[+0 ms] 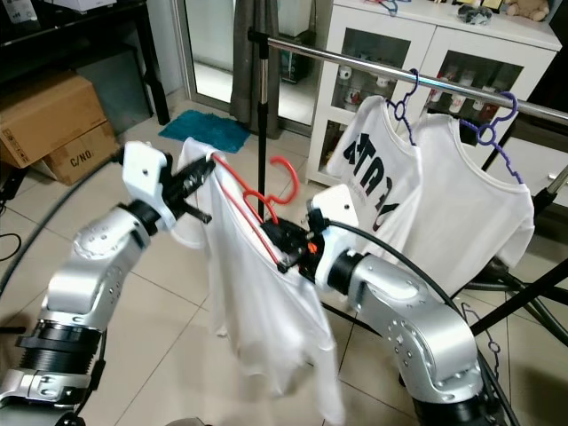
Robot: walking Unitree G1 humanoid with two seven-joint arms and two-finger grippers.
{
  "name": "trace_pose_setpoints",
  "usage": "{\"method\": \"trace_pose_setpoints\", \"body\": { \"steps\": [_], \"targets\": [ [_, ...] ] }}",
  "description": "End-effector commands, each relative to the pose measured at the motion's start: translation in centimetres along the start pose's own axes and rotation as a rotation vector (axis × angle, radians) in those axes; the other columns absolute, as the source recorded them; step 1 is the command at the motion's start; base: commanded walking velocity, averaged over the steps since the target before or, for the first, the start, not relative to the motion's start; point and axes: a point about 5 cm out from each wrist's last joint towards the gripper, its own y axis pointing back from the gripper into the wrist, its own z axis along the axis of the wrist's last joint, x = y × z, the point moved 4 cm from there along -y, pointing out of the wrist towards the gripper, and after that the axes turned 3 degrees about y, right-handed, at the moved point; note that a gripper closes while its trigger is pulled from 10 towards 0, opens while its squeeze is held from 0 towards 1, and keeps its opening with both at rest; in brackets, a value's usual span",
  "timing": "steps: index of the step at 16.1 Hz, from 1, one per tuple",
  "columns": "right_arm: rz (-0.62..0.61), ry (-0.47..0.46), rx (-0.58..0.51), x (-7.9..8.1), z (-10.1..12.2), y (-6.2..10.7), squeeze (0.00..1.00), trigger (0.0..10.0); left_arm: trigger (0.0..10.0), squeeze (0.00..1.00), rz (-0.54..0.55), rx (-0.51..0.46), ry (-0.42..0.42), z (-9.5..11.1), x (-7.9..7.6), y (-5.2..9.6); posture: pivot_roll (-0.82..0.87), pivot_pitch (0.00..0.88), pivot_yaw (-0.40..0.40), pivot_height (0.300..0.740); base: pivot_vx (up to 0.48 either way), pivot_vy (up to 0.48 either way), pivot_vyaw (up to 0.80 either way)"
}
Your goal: Hang hanger
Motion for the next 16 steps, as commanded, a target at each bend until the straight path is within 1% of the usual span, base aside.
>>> {"method": "trace_pose_setpoints", "body": {
  "steps": [1,2,3,5,7,10,13,14,15,16],
  "targets": [
    [0.014,0.012,0.009,0.2,-0.1,0.2,0.0,0.0,0.0,0.0,-0.016,-0.051,-0.032,2.0,0.0,-0.4,0.06,0.0,-0.018,0.74,0.0,0.0,0.0],
    [0.023,0.022,0.041,-0.1,-0.7,0.9,0.0,0.0,0.0,0.0,-0.005,-0.072,-0.05,2.9,0.3,-0.3,0.06,0.0,-0.018,0.74,0.0,0.0,0.0],
    [0.03,0.024,0.055,-0.1,-1.0,1.2,0.0,0.0,0.0,0.0,0.005,-0.079,-0.056,3.4,0.6,-0.3,0.06,0.0,-0.016,0.74,0.0,0.0,0.0],
    [0.094,0.048,0.091,-0.2,-1.3,2.6,0.0,0.0,0.0,0.0,0.078,-0.091,-0.066,4.8,2.4,-0.1,0.06,0.0,-0.014,0.74,0.0,0.0,0.0],
    [0.147,0.068,0.108,-0.1,-1.4,3.6,0.0,0.0,0.0,0.0,0.111,-0.081,-0.072,5.0,3.6,0.1,0.06,0.0,-0.011,0.74,0.0,0.0,0.0],
    [0.185,0.077,0.115,0.2,-1.4,4.1,0.0,0.0,0.0,0.0,0.161,-0.09,-0.069,5.4,4.8,0.4,0.06,0.0,-0.008,0.74,0.0,0.0,0.0],
    [0.256,0.076,0.137,0.8,-1.8,5.2,0.0,0.0,0.0,0.0,0.265,-0.121,-0.054,6.4,7.3,1.1,0.07,0.0,-0.006,0.74,0.0,0.0,0.0],
    [0.257,0.04,0.087,0.6,-1.0,5.6,0.0,0.0,0.0,0.0,0.313,-0.104,-0.045,6.0,8.5,1.5,0.07,0.0,-0.004,0.74,0.0,0.0,0.0],
    [0.256,0.026,0.06,0.5,-0.5,5.8,0.0,0.0,0.0,0.0,0.346,-0.089,-0.036,5.6,9.2,1.8,0.07,0.0,-0.004,0.74,0.0,0.0,0.0],
    [0.269,0.009,0.016,0.4,0.3,6.1,0.0,0.0,0.0,0.0,0.402,-0.05,-0.025,4.5,10.5,2.4,0.07,0.0,0.0,0.74,0.0,0.0,0.0]
  ]
}}
